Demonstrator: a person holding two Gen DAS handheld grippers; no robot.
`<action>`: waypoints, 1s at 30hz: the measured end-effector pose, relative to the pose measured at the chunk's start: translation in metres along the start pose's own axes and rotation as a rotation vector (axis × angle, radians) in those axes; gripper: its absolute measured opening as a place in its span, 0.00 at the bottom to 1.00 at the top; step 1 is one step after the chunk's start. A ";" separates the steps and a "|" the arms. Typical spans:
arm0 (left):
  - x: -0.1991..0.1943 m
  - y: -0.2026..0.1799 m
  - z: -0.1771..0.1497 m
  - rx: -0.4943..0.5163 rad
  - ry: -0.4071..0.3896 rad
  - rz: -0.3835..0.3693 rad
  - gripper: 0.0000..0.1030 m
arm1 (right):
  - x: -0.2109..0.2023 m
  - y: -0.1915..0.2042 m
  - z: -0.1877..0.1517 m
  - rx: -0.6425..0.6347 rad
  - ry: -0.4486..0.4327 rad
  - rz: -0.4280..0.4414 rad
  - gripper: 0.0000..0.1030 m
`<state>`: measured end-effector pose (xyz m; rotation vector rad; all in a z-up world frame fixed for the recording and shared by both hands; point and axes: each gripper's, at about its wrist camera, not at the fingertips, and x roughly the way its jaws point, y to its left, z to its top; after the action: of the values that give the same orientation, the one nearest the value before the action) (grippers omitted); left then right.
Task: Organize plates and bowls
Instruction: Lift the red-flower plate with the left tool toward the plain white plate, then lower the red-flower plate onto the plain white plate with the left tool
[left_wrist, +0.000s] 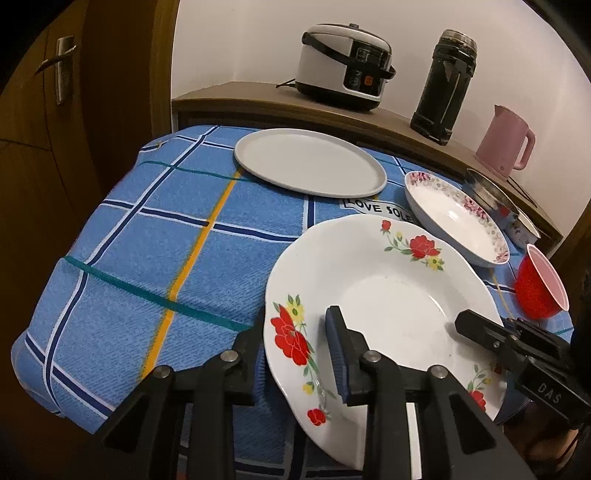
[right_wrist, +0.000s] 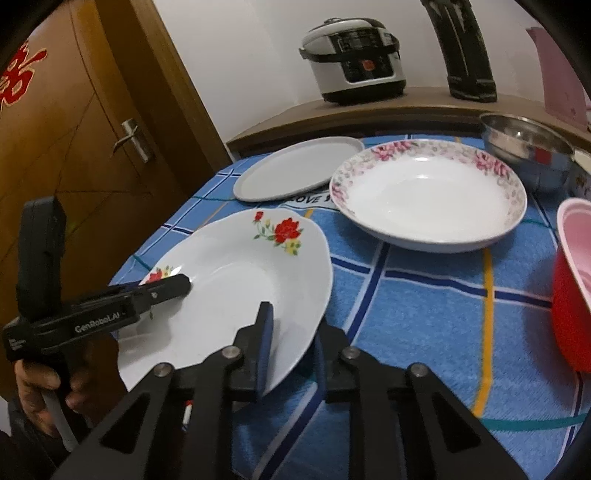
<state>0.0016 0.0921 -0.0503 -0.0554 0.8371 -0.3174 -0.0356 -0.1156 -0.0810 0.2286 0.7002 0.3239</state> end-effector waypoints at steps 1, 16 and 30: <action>0.000 0.000 0.000 0.002 0.000 -0.003 0.30 | 0.001 0.000 0.000 0.000 0.004 0.001 0.19; -0.003 0.006 0.004 -0.032 -0.018 -0.037 0.27 | 0.004 0.011 0.007 -0.056 0.002 -0.064 0.20; 0.002 0.021 0.086 0.007 -0.134 0.011 0.27 | 0.027 0.015 0.088 -0.008 -0.040 -0.036 0.20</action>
<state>0.0714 0.1052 0.0025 -0.0644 0.7035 -0.3032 0.0389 -0.1008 -0.0263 0.2138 0.6624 0.2875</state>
